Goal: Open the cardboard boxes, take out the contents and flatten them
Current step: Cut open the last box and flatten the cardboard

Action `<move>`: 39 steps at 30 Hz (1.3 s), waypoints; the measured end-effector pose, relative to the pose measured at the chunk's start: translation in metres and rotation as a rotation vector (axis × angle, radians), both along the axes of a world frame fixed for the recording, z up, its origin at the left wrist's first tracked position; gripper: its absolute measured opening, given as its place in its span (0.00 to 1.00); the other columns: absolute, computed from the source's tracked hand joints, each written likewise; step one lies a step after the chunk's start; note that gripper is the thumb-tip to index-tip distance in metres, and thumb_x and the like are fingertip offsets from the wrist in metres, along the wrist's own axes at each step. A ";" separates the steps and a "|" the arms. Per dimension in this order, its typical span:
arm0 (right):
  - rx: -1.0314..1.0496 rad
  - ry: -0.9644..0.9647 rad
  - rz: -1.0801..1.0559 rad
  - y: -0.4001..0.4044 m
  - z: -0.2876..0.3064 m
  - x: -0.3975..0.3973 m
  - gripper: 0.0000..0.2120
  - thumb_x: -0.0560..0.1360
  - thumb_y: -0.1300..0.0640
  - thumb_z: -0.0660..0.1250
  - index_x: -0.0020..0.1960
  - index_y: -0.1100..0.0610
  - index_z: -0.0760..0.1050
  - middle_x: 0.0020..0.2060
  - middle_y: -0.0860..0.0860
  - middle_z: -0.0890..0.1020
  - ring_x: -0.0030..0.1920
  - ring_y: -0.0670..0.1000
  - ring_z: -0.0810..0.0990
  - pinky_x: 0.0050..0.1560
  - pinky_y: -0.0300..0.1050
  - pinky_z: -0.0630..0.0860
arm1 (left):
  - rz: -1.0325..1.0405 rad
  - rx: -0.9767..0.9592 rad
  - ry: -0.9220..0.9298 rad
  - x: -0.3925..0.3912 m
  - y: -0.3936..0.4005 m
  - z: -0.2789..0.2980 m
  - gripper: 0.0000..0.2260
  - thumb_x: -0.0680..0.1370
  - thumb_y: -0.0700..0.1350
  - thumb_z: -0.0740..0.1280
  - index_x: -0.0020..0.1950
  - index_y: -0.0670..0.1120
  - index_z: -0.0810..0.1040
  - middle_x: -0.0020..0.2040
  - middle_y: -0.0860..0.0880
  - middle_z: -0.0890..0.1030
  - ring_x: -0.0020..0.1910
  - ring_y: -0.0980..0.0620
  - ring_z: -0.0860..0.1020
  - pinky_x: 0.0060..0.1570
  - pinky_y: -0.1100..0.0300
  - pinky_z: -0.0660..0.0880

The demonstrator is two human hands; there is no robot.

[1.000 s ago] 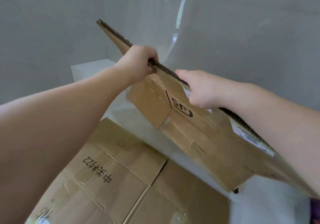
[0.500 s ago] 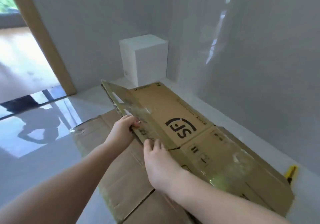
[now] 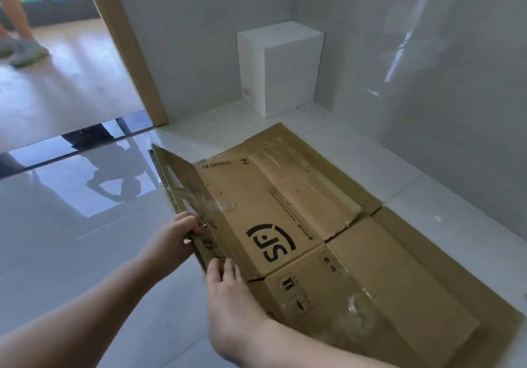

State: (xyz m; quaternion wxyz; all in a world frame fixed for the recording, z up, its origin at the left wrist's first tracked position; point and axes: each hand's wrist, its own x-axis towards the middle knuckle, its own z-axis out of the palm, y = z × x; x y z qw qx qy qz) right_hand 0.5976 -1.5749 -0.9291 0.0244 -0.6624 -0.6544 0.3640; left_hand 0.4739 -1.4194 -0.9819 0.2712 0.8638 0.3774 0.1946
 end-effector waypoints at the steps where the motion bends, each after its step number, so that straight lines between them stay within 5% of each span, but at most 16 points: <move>1: 0.010 -0.033 0.008 0.001 -0.009 -0.002 0.35 0.77 0.67 0.56 0.76 0.67 0.38 0.74 0.70 0.44 0.75 0.67 0.43 0.76 0.56 0.44 | 0.023 -0.031 0.039 0.002 -0.001 -0.003 0.22 0.70 0.27 0.69 0.45 0.57 0.76 0.47 0.59 0.73 0.46 0.49 0.76 0.46 0.57 0.77; 6: 0.010 -0.137 -0.042 0.008 -0.028 0.015 0.36 0.77 0.67 0.56 0.77 0.64 0.38 0.74 0.70 0.42 0.76 0.67 0.43 0.76 0.56 0.46 | -0.008 -0.087 0.028 0.029 0.008 -0.017 0.17 0.68 0.27 0.68 0.43 0.48 0.74 0.51 0.48 0.76 0.50 0.47 0.77 0.52 0.52 0.78; 12: -0.072 -0.027 -0.083 0.016 -0.050 0.046 0.40 0.75 0.72 0.56 0.78 0.56 0.38 0.77 0.60 0.39 0.77 0.58 0.39 0.77 0.51 0.47 | 0.038 -0.253 0.162 0.052 0.010 -0.031 0.23 0.66 0.25 0.55 0.50 0.48 0.77 0.61 0.53 0.71 0.61 0.53 0.70 0.64 0.59 0.69; 17: -0.119 0.110 -0.156 0.013 -0.076 0.037 0.41 0.74 0.74 0.53 0.79 0.51 0.41 0.77 0.52 0.36 0.77 0.51 0.35 0.75 0.46 0.46 | 0.289 -0.663 -0.003 0.045 0.014 -0.051 0.17 0.76 0.32 0.59 0.44 0.51 0.82 0.62 0.55 0.75 0.63 0.51 0.72 0.67 0.54 0.68; 20: -0.140 0.101 -0.155 0.014 -0.093 0.026 0.39 0.76 0.71 0.57 0.79 0.50 0.41 0.77 0.52 0.35 0.76 0.52 0.34 0.75 0.47 0.48 | 0.298 -0.605 0.020 0.041 0.016 -0.062 0.14 0.76 0.31 0.61 0.50 0.48 0.80 0.67 0.54 0.70 0.65 0.49 0.71 0.58 0.55 0.75; 24: -0.141 0.070 -0.093 0.015 -0.113 0.029 0.37 0.78 0.55 0.64 0.79 0.52 0.44 0.78 0.51 0.38 0.77 0.51 0.37 0.75 0.48 0.50 | 0.401 -0.604 0.103 0.034 0.018 -0.087 0.27 0.73 0.30 0.65 0.70 0.47 0.67 0.76 0.52 0.52 0.71 0.43 0.62 0.28 0.62 0.74; 26: -0.112 0.025 -0.108 0.012 -0.122 0.036 0.37 0.78 0.52 0.65 0.79 0.52 0.47 0.78 0.50 0.40 0.78 0.51 0.41 0.75 0.49 0.51 | 0.472 -0.605 0.116 0.032 0.019 -0.099 0.33 0.72 0.32 0.69 0.74 0.46 0.61 0.76 0.50 0.53 0.67 0.41 0.67 0.25 0.65 0.71; 31: -0.102 -0.269 -0.136 0.005 -0.144 0.049 0.44 0.75 0.36 0.61 0.78 0.51 0.39 0.76 0.57 0.33 0.76 0.59 0.33 0.75 0.56 0.39 | 0.896 -0.883 -0.007 0.031 0.031 -0.109 0.36 0.65 0.39 0.78 0.67 0.44 0.61 0.62 0.40 0.69 0.56 0.39 0.76 0.38 0.52 0.78; 35: -0.102 -0.256 -0.121 0.003 -0.152 0.052 0.45 0.75 0.33 0.59 0.78 0.51 0.36 0.75 0.56 0.31 0.75 0.58 0.31 0.74 0.54 0.37 | 1.104 -0.999 -0.138 0.033 0.037 -0.114 0.36 0.64 0.43 0.78 0.65 0.45 0.61 0.62 0.40 0.68 0.53 0.40 0.78 0.51 0.46 0.79; 39: -0.090 -0.260 -0.114 0.002 -0.153 0.050 0.46 0.75 0.33 0.57 0.78 0.52 0.34 0.74 0.57 0.29 0.74 0.59 0.29 0.74 0.53 0.36 | 1.146 -0.947 0.031 0.040 0.030 -0.115 0.40 0.67 0.51 0.78 0.69 0.40 0.59 0.61 0.40 0.69 0.56 0.41 0.75 0.52 0.49 0.78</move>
